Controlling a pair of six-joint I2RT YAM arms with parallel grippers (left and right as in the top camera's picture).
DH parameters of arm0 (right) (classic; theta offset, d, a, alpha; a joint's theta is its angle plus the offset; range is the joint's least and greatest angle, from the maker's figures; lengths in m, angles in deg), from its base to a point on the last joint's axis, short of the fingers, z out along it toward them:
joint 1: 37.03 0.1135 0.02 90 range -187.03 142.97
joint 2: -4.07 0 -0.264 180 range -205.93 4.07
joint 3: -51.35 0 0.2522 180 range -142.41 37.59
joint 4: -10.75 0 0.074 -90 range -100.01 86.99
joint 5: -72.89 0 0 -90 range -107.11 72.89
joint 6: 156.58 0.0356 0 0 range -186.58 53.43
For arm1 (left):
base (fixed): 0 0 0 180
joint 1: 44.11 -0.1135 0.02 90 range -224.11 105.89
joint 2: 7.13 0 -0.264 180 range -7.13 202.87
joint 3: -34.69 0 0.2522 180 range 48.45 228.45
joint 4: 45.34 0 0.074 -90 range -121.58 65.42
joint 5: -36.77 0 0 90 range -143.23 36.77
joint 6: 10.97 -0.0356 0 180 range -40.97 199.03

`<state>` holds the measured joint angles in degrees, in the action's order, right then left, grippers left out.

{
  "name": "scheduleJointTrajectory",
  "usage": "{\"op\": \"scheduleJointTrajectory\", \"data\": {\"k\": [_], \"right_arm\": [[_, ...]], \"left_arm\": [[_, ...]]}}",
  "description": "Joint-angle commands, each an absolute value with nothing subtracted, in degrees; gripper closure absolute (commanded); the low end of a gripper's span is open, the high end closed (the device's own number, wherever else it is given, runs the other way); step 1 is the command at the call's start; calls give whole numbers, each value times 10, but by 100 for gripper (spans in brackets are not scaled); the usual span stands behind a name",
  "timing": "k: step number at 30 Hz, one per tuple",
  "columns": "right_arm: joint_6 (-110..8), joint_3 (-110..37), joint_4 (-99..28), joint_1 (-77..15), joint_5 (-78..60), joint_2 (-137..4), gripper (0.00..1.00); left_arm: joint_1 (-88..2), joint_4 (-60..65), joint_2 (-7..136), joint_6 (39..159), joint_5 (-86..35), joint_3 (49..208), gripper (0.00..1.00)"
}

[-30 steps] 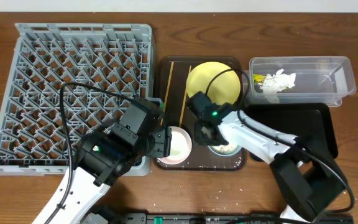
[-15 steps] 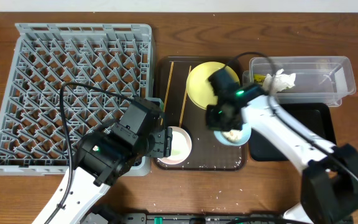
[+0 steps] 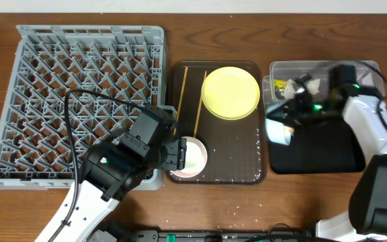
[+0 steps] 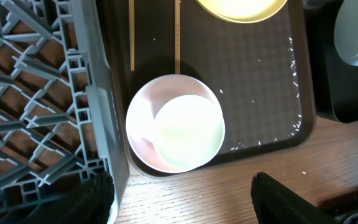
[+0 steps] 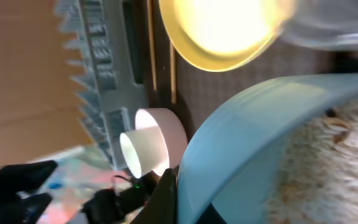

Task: Sort waste into correct bins and load items into the dishwasher
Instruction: 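Tip the blue bowl over the black tray to dump rice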

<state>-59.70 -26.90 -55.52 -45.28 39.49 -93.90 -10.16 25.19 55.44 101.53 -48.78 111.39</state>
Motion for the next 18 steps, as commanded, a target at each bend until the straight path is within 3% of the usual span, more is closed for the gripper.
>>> {"op": "scheduleJointTrajectory", "data": {"k": [1,5,18], "right_arm": [[-630,-194,-519,-526,558,-928,99],[-632,-111,-388,-590,723,-928,99],[-650,-92,-327,-606,722,-928,99]], "left_arm": [[-104,253,552,1014,-495,1117,28],[-104,253,552,1014,-495,1117,28],[-104,253,553,1014,-495,1117,27]]}}
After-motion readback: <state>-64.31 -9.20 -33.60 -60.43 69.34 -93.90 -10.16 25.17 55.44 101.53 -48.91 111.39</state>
